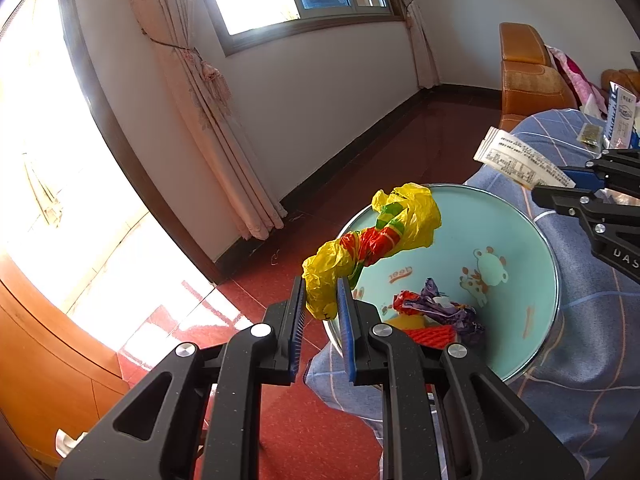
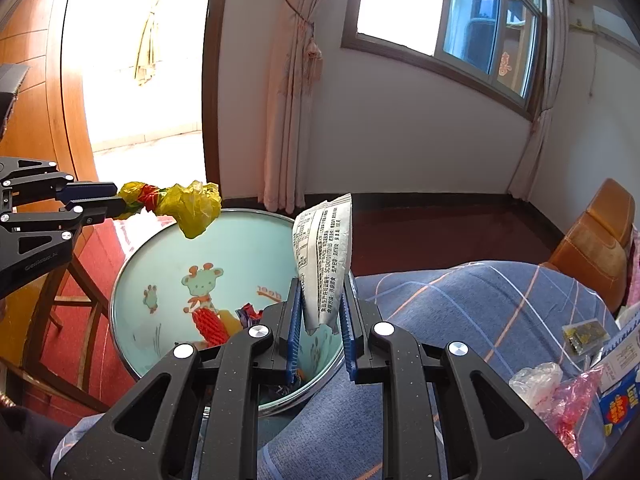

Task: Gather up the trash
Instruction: 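Hold the yellow bag and white receipt over the teal bin, then open both grippers over the bin to drop the bag and receipt, then move the left gripper to the clear red-printed plastic bag and grasp it, then carry the clear bag toward the bin while the right gripper grasps the pink cellophane wrapper, then hold the clear bag and pink wrapper over the teal bin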

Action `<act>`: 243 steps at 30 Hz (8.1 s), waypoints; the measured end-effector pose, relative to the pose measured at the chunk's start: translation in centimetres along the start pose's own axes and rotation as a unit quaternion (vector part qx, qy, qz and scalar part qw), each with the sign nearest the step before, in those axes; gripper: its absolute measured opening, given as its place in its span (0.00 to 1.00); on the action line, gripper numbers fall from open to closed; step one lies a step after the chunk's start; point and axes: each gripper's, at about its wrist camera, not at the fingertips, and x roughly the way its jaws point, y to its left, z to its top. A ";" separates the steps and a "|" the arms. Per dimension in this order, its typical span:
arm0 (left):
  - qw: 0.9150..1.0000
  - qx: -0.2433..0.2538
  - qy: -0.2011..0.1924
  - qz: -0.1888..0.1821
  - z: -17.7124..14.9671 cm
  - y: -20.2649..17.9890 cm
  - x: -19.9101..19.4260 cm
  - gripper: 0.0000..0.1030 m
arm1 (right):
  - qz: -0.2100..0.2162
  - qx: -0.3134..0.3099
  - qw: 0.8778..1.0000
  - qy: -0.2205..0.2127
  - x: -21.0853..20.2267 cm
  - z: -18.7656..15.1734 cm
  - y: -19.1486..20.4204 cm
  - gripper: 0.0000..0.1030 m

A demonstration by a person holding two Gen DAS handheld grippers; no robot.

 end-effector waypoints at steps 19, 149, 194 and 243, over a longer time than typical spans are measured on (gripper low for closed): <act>1.000 -0.002 -0.003 -0.003 -0.1 0.4 -0.1 0.16 | -0.002 -0.007 1.000 0.003 0.3 0.0 0.5 0.18; 0.961 0.131 -0.022 -0.241 6.4 -22.6 -3.0 0.29 | -0.307 0.351 0.885 -0.001 -26.0 -24.1 -16.2 0.68; 0.993 0.065 0.012 -0.099 0.9 -5.5 -0.1 0.29 | -0.065 0.180 0.981 -0.042 -8.5 -4.1 -12.3 0.11; 0.997 0.066 0.009 -0.032 0.0 -2.6 0.0 0.29 | -0.014 0.065 0.997 -0.045 -2.4 -0.6 -5.0 0.11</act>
